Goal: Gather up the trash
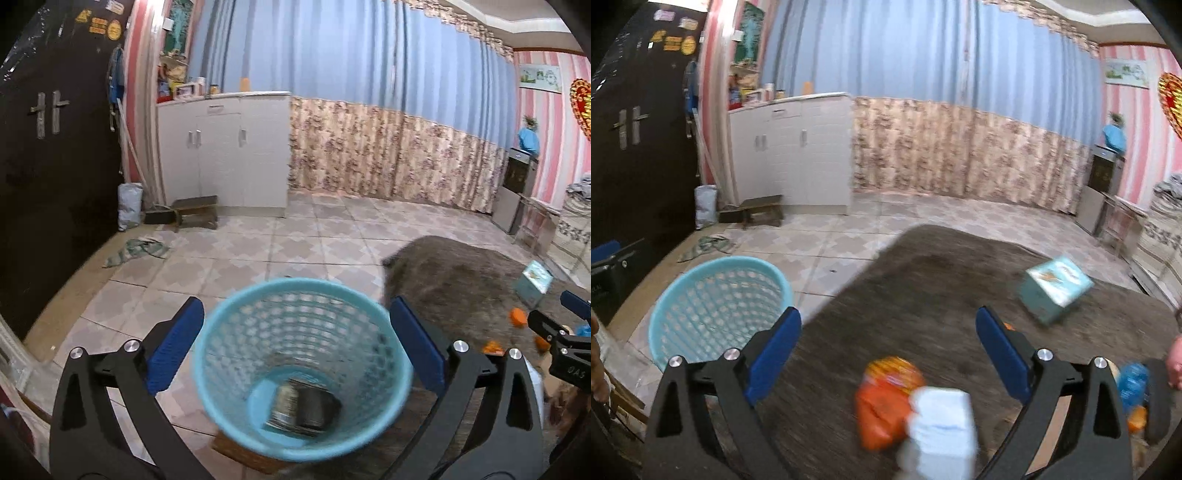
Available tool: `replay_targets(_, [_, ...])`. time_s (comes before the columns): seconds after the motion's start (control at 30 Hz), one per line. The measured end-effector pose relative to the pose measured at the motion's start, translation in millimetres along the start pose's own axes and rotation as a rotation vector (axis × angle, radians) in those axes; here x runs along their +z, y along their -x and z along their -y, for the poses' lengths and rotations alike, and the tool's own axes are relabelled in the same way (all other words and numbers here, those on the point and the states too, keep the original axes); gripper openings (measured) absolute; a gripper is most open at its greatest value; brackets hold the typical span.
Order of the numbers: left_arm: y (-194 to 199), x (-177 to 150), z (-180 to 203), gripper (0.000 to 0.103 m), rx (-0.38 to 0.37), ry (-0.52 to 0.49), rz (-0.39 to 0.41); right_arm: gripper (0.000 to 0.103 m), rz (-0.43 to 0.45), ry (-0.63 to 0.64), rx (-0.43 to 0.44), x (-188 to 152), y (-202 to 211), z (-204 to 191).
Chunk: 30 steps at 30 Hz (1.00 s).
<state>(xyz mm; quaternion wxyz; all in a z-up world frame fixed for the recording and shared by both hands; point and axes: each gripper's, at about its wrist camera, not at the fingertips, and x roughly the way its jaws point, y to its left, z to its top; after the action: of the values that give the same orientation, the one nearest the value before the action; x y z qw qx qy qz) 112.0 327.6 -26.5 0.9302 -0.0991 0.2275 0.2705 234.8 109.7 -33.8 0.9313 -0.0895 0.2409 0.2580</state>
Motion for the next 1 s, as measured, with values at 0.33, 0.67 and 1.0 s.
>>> replay_targets(0.33, [11.7, -31.6, 94.8, 0.097, -0.142, -0.053, -0.063, 0.094, 0.005, -0.069, -0.239, -37.2, 68.8, 121.1])
replay_targets(0.67, [23.8, -73.6, 169.0, 0.097, -0.256, -0.098, -0.165, 0.094, -0.062, -0.110, -0.411, -100.5, 104.2, 183.0])
replay_targets(1.0, [32.3, -104.6, 223.5, 0.097, -0.267, -0.180, -0.255, 0.094, -0.070, -0.236, -0.549, -143.4, 119.8, 220.9])
